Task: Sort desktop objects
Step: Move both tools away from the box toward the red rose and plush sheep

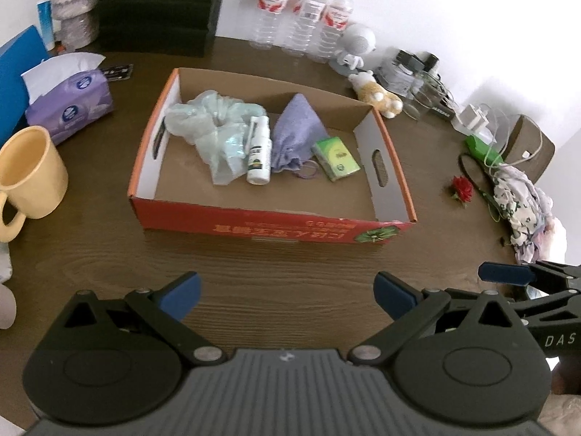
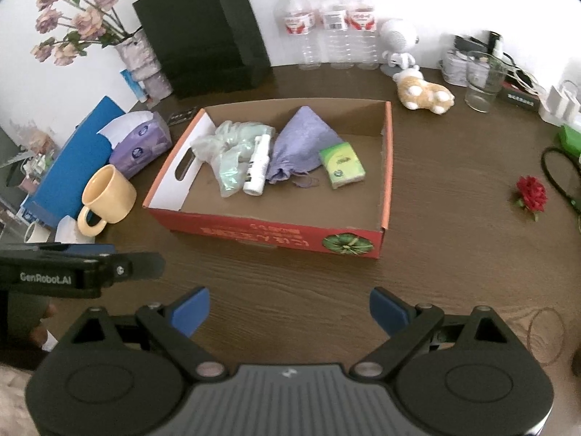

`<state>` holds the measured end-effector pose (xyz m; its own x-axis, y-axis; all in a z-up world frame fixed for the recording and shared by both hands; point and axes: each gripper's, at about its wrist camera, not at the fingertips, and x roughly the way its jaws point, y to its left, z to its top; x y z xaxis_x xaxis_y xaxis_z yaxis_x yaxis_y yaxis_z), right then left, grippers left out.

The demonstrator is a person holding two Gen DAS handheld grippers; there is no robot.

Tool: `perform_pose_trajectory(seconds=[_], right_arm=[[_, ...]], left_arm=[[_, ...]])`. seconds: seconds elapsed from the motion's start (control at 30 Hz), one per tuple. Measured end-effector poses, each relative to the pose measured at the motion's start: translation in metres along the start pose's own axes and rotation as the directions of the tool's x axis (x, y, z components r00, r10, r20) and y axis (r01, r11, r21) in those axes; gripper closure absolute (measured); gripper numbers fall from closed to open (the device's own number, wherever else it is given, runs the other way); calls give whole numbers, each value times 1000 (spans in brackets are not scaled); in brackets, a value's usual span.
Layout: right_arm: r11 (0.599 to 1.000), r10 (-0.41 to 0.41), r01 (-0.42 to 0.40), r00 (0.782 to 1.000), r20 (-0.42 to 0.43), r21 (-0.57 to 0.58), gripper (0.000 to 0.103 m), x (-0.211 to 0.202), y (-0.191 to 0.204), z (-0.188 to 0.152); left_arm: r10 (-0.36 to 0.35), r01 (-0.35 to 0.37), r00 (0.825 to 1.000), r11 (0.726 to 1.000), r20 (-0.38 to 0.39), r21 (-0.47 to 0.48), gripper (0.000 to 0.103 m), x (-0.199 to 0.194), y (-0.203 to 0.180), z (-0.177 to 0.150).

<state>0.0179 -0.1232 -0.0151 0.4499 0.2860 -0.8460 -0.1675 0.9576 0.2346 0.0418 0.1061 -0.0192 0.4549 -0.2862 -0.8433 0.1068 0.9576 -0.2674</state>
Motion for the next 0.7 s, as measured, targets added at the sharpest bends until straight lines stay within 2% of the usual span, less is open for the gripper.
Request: perform_pose_trajectory(seconds=[0.4,0.7], right_arm=[[992,-91,89,996,24,94,8,-21,-56,-19],[969,-209,197,975,69,152,8,-32,-121,-18]], left_arm=[[-46,47,999,992,-13,118,0,20,-60,6],[-87,88,996,977,-15,192,0,47,-112,21]])
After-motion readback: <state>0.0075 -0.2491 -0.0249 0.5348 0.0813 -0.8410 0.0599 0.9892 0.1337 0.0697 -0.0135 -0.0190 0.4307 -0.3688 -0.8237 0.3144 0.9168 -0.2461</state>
